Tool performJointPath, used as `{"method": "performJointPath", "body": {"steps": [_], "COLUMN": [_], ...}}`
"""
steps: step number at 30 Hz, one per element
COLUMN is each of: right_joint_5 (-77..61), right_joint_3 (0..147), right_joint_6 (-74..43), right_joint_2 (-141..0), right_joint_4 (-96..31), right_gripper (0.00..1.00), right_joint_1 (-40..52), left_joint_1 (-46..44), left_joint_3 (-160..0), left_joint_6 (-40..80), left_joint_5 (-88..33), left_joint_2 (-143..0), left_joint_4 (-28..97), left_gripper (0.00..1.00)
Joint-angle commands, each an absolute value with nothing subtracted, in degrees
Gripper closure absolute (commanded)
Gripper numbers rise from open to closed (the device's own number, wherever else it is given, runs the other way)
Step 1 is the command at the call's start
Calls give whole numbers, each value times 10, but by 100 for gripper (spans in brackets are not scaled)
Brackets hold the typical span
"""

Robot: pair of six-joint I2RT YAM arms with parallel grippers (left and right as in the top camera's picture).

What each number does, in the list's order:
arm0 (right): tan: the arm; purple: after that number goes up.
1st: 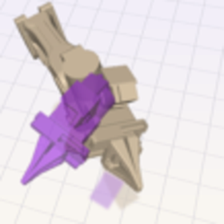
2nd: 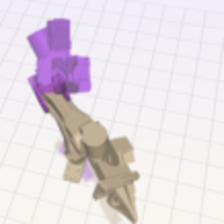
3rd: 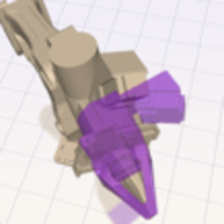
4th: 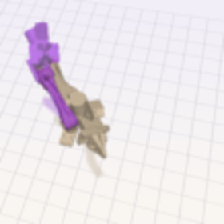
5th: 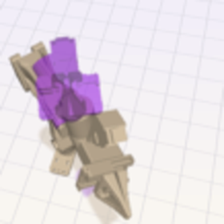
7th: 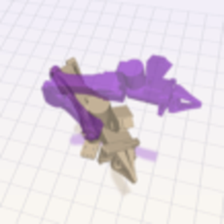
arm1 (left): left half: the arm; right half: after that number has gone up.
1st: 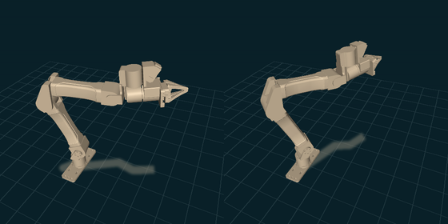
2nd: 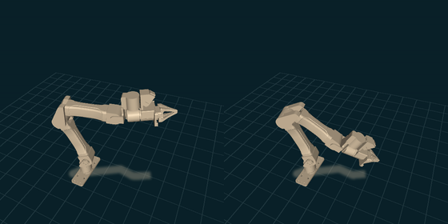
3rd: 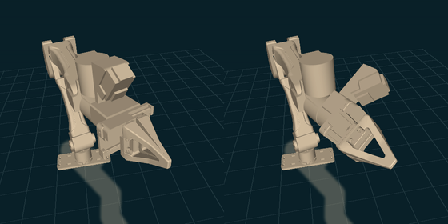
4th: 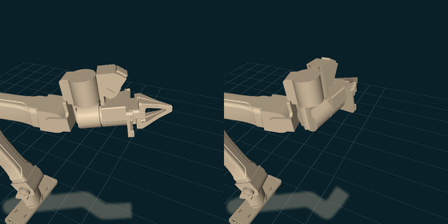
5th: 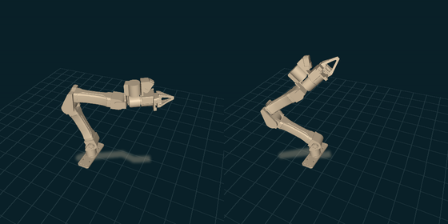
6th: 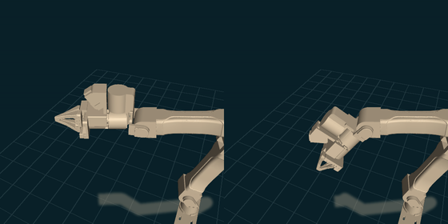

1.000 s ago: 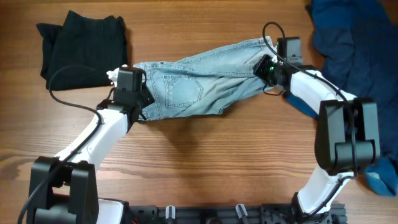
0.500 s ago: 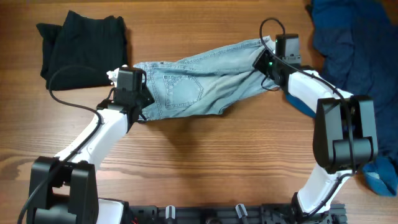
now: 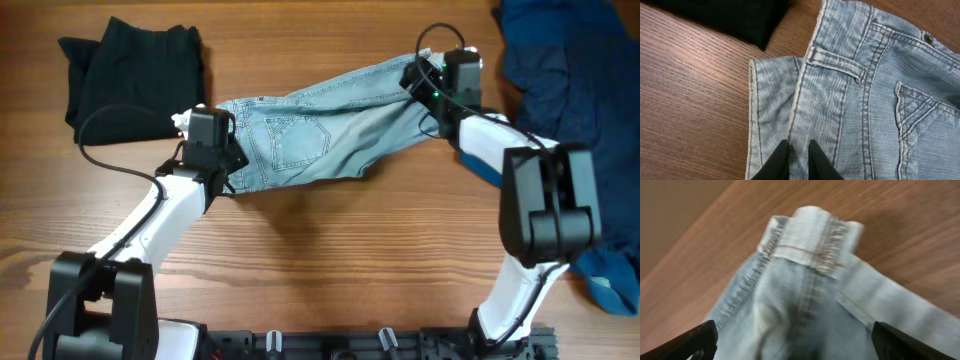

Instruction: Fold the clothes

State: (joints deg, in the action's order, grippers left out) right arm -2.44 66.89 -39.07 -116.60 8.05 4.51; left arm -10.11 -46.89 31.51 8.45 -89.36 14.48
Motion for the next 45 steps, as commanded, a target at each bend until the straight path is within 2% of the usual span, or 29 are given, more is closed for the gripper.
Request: {"method": "performJointPath", "body": {"steps": [1, 5, 10, 14, 19, 22, 27, 30, 32, 34, 36, 37, 38, 41, 45], "right_joint_5": [-100, -126, -186, -190, -111, -87, -105, -117, -117, -116, -114, -114, -114, -137, -173], "right_joint_3": [672, 672, 672, 672, 672, 672, 672, 672, 672, 672, 672, 672, 672, 672, 672], "right_joint_6": [-325, -275, -121, -65, -60, -70, -122, -142, -156, -175, -187, -194, -201, -213, -164], "right_joint_2": [-1072, -994, -1043, -1080, -1138, -1164, -1196, -1214, -1221, -1225, -1225, -1224, -1217, -1165, -1048], "right_joint_4": [36, -89, -142, -157, -151, -139, -103, -96, -98, -111, -120, -125, -136, -167, -223], "right_gripper": [0, 0, 0, 14, 18, 17, 18, 28, 39, 58, 84, 92, 96, 96, 96], "right_joint_1": [4, -48, -66, -66, -66, -66, -50, -22, -4, 4, -1, -5, -18, -68, -136], "left_joint_1": [-99, -99, -98, -98, -98, -98, -98, -98, -98, -98, -98, -98, -98, -98, -98], "left_joint_3": [-473, -473, -473, -473, -473, -473, -473, -473, -473, -473, -473, -473, -473, -473, -473], "left_joint_6": [303, 304, 307, 309, 309, 309, 309, 309, 309, 309, 309, 309, 309, 309, 309], "left_joint_5": [86, 83, 49, 49, 49, 49, 49, 50, 50, 50, 50, 50, 50, 50, 50], "left_joint_2": [-898, -898, -898, -898, -898, -898, -898, -898, -898, -898, -898, -898, -898, -898, -898], "left_joint_4": [142, 163, 189, 190, 189, 189, 189, 189, 189, 189, 189, 189, 189, 189, 187], "left_gripper": [86, 85, 79, 77, 77, 77, 77, 77, 77, 77, 77, 77, 77, 77, 78]}}
